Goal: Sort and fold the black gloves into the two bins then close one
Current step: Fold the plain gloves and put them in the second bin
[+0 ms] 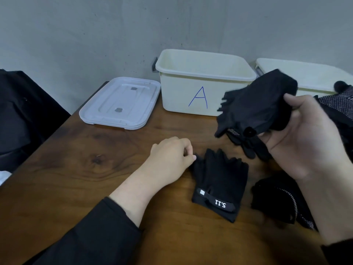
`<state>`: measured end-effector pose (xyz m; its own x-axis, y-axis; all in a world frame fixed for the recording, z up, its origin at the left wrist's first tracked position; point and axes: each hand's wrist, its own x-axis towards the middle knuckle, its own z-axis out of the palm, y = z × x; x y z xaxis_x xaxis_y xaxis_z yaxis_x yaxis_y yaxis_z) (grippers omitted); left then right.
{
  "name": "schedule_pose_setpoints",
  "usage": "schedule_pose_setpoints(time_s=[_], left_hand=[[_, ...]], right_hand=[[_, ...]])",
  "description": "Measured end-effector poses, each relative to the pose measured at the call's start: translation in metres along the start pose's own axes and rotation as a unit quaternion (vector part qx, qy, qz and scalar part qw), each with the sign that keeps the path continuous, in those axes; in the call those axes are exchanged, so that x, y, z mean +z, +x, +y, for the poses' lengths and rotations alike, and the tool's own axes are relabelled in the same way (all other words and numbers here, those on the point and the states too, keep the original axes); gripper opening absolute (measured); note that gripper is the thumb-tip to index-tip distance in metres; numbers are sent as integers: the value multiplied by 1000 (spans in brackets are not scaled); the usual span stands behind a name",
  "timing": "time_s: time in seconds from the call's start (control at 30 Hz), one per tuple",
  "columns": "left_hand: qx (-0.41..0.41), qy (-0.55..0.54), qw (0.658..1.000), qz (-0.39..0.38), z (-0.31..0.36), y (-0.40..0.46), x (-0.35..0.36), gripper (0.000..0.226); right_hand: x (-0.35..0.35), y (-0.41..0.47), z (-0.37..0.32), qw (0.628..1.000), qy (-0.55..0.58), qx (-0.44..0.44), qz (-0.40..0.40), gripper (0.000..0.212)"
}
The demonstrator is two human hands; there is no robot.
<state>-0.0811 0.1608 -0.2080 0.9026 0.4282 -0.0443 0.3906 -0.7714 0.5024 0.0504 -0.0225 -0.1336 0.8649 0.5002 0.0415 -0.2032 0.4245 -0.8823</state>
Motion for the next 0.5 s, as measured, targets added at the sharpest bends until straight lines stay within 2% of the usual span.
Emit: schedule_pose_setpoints(time_s=[0.07, 0.17, 0.27, 0.37, 0.43, 0.5], left_hand=[[8, -45, 999, 21, -3, -1, -2, 18], [-6, -146, 986, 82, -6, 1, -8, 17], [-7, -320, 928, 188, 1, -2, -22, 18], [48, -338, 895, 287, 12, -13, -46, 20], [86, -296, 908, 284, 26, -19, -61, 20], [107, -227, 948, 197, 40, -14, -69, 12]], right_hand=[[1, -1, -5, 999, 29, -21, 14, 59], [-3, -2, -6, 999, 23, -35, 31, 53], [-8, -5, -6, 998, 16, -23, 49, 49], [-11, -9, -9, 999, 19, -16, 45, 47], [-13, -11, -13, 999, 14, -19, 41, 47], [-16, -12, -16, 999, 13, -23, 44, 47]])
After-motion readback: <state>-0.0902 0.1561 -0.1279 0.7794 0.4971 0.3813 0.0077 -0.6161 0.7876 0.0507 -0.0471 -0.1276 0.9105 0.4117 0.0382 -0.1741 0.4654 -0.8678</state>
